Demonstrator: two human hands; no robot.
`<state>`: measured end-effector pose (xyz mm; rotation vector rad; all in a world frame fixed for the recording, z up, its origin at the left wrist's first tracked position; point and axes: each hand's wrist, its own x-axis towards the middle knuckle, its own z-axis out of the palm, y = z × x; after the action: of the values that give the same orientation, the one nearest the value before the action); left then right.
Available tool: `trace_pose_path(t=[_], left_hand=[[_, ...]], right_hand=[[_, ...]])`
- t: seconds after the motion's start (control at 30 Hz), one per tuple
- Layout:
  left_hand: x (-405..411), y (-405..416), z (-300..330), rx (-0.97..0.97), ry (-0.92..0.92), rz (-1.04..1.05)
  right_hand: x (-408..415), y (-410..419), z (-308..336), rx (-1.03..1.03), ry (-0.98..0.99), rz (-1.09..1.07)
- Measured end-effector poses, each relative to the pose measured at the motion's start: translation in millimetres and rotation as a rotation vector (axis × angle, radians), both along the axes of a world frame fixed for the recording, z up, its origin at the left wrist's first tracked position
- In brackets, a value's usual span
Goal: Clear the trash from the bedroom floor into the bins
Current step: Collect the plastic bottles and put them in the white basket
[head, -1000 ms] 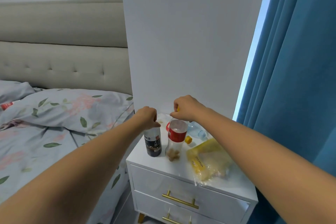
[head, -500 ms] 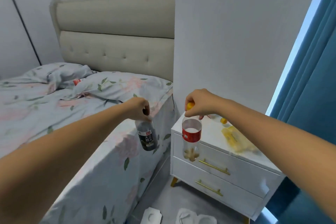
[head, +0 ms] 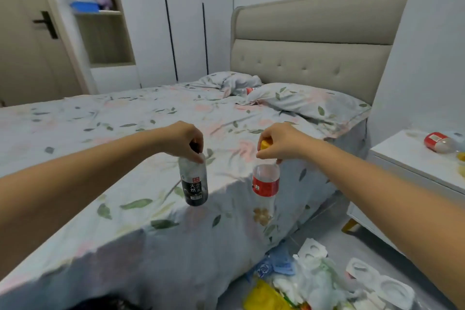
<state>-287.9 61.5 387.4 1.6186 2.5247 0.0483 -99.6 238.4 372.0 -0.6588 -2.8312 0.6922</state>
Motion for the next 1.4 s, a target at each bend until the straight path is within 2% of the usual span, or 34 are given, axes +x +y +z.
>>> trace_pose_path(t=[0.3, 0.47, 0.63, 0.83, 0.93, 1.1, 1.23, 1.33, 1.4], left_hand=[[-24.7, -319.8, -1.5, 0.094, -0.063, 0.460], [-14.2, -465.7, -46.8, 0.055, -0.046, 0.666], [-0.8, -559.3, -102.7, 0.043, -0.129, 0.797], [8.3, -619.0, -182.1, 0.148, -0.231, 0.864], [9.3, -630.6, -223.7, 0.199, -0.265, 0.901], [5.1, -636.2, -276.6, 0.122, -0.291, 0.954], [-0.3, -638.6, -303.6, 0.013, -0.317, 0.990], [-6.3, -633.4, -313.2, 0.070, -0.291, 1.046], [-12.3, -626.9, -312.2, 0.033, -0.265, 1.027]], right_hand=[[-113.1, -239.5, -10.1, -0.021, 0.078, 0.409], [-151.3, -369.1, -36.7, -0.062, 0.071, 0.620], [-166.3, -472.7, -89.7, -0.102, 0.026, 0.751], [-185.6, -550.6, -160.8, -0.072, -0.079, 0.869], [-192.7, -573.6, -190.7, -0.053, -0.209, 0.952], [-204.5, -592.4, -228.2, 0.028, -0.377, 1.064], [-205.8, -593.5, -257.3, 0.031, -0.436, 1.095], [-205.5, -592.1, -280.2, 0.064, -0.446, 1.110], [-205.9, -589.5, -285.8, 0.054, -0.419, 1.095]])
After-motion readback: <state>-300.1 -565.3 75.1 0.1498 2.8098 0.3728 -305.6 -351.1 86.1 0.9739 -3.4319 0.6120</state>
